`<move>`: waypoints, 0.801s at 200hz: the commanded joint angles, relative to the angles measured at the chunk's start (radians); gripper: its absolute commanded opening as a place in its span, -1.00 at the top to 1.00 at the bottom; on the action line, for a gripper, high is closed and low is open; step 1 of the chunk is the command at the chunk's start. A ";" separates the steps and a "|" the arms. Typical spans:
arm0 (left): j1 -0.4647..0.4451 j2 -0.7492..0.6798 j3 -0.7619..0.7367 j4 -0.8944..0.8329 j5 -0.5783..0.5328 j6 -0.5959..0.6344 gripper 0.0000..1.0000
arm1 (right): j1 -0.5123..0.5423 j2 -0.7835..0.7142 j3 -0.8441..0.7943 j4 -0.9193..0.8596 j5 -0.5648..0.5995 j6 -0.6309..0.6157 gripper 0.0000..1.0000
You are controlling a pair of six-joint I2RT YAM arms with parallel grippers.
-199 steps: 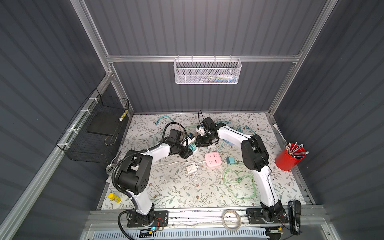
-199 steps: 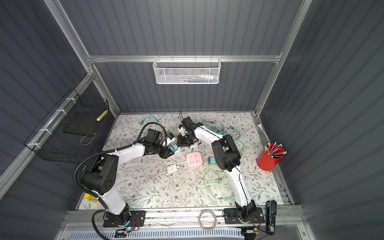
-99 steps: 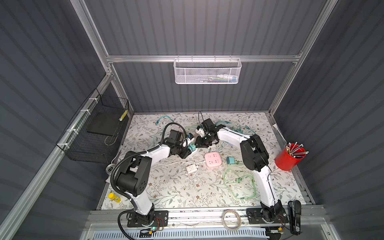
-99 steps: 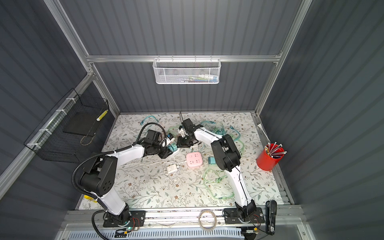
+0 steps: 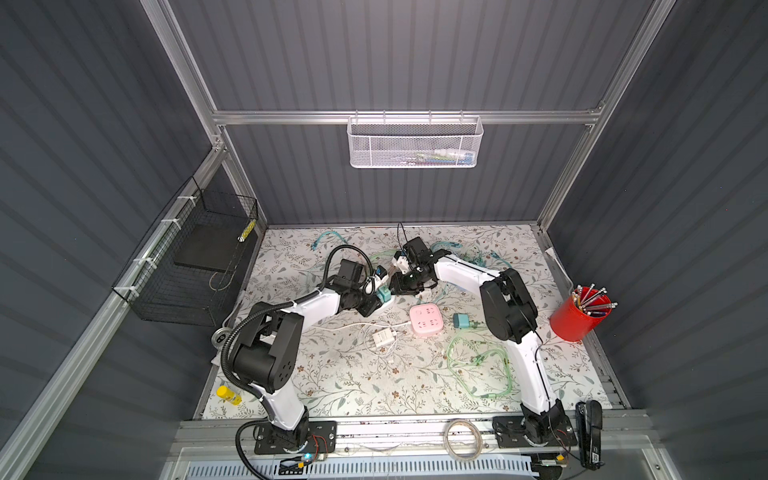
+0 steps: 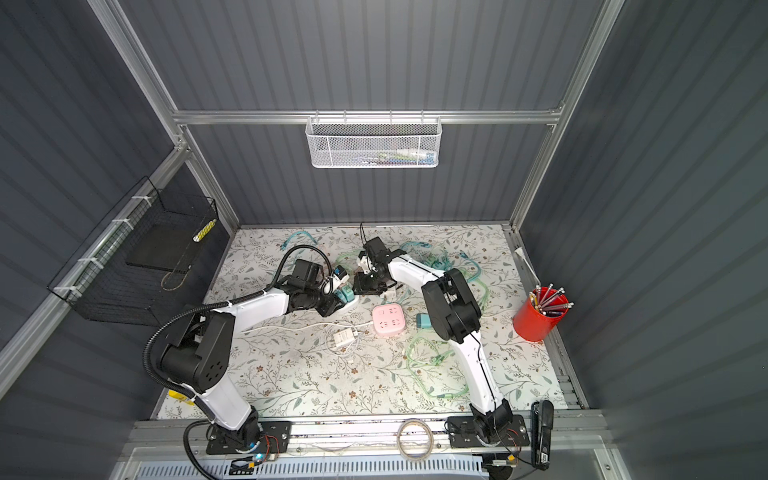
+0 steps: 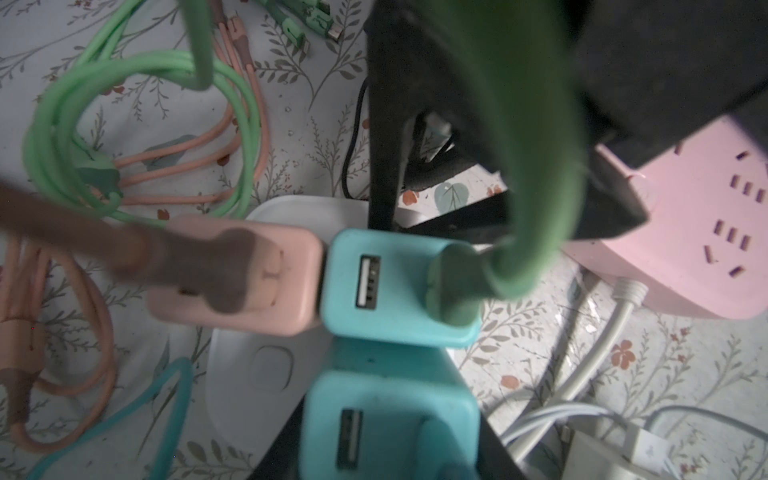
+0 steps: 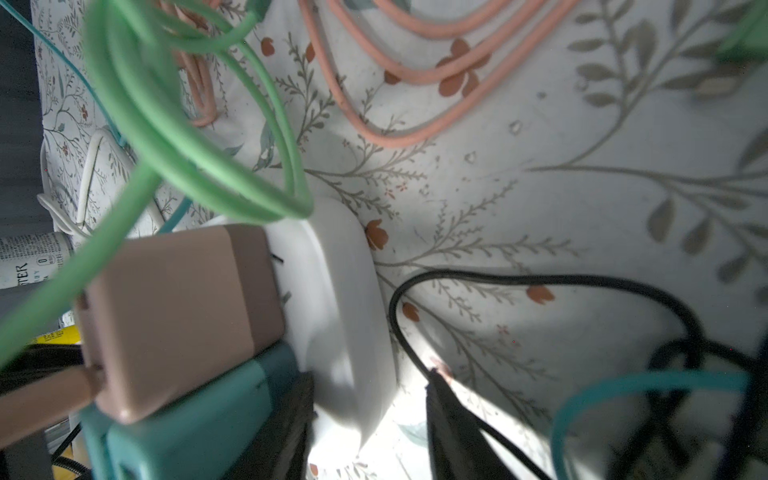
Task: Pull the plug off the socket
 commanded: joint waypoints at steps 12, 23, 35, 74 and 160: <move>-0.019 0.008 0.012 0.009 0.022 0.015 0.22 | 0.011 0.003 -0.021 0.014 -0.001 0.020 0.05; -0.020 0.007 0.013 0.007 0.021 0.015 0.24 | 0.011 0.003 -0.026 0.026 -0.008 0.027 0.04; -0.022 0.007 0.012 0.006 0.021 0.015 0.26 | 0.012 0.003 -0.029 0.033 -0.010 0.033 0.04; -0.024 0.002 0.009 0.000 0.042 0.022 0.31 | 0.009 -0.002 -0.032 0.054 -0.008 0.039 0.03; -0.026 -0.009 0.012 0.028 0.103 0.002 0.33 | 0.034 -0.017 -0.089 0.067 -0.011 -0.004 0.23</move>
